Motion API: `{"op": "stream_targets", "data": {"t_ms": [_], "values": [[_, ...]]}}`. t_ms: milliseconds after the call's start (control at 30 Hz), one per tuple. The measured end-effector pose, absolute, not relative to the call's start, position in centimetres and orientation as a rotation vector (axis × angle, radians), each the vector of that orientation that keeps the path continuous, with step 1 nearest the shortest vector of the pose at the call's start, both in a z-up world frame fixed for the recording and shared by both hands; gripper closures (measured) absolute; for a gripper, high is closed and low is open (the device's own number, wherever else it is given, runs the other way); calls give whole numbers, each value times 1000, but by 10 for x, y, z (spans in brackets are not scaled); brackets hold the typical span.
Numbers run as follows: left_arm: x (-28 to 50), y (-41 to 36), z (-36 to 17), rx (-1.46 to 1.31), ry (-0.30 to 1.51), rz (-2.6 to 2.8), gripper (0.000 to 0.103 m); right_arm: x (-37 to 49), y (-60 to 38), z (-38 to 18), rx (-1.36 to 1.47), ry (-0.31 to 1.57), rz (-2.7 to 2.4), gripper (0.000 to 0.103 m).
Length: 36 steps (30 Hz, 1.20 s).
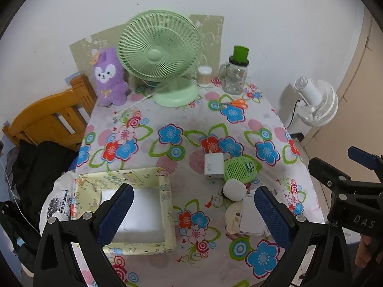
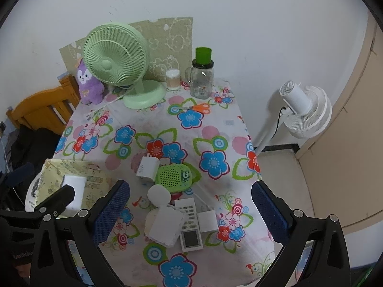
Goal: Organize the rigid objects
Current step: 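Grasp the white translucent plastic box with the left tool while the right tool grasps the white plug charger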
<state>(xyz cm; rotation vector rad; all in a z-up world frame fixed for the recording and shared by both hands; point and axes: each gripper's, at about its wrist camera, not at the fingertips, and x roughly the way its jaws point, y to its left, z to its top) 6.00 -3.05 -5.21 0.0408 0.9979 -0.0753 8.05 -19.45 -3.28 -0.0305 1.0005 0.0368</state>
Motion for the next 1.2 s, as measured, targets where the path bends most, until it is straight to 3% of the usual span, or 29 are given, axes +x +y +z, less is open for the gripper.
{"op": "stream_targets", "data": {"t_ms": [1200], "values": [[86,-105,-187,33,1266,-191,2,108,-251,-174,-13,1265,19,8]]}}
